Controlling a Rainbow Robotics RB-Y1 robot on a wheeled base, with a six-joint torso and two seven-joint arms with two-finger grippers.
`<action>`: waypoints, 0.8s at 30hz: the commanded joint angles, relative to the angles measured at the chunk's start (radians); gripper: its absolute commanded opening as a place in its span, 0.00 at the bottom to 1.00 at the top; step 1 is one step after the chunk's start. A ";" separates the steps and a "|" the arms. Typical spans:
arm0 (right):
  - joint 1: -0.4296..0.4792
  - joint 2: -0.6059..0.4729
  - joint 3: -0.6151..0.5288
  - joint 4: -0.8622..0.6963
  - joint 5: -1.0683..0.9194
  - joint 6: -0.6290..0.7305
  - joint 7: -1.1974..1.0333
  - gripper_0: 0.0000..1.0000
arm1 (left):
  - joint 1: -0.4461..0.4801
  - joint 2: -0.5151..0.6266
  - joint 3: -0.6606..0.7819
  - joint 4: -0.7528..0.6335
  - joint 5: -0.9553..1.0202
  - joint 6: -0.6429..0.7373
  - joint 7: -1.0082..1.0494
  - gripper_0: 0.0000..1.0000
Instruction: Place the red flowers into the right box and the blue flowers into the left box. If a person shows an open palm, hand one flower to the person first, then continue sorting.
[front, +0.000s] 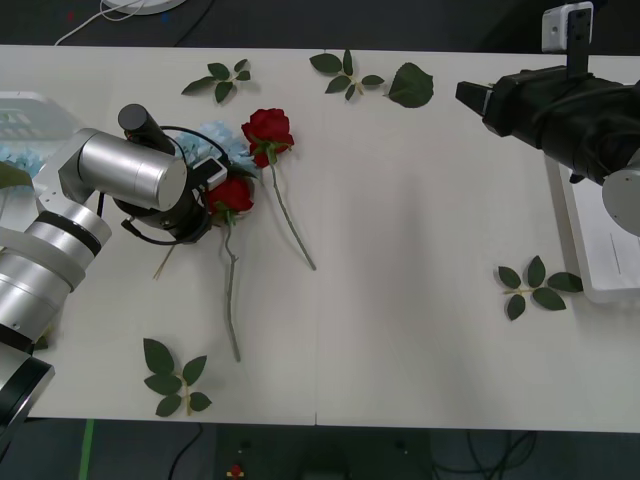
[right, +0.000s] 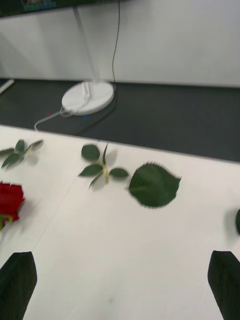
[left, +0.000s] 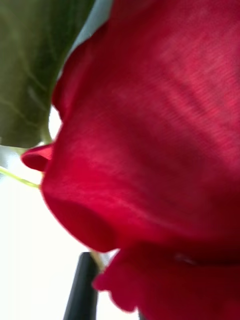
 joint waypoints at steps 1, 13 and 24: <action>-0.114 -0.043 0.000 -0.046 -0.114 0.172 0.073 1.00 | -0.006 -0.020 -0.010 0.002 -0.007 -0.012 -0.052 0.00; -0.146 -0.091 -0.156 -0.046 -0.558 0.639 0.454 1.00 | -0.006 -0.020 -0.010 0.002 -0.007 -0.012 -0.052 0.00; -0.138 -0.304 -0.144 -0.015 -0.926 0.721 0.667 1.00 | 0.014 0.000 0.034 -0.013 -0.007 0.006 -0.057 0.00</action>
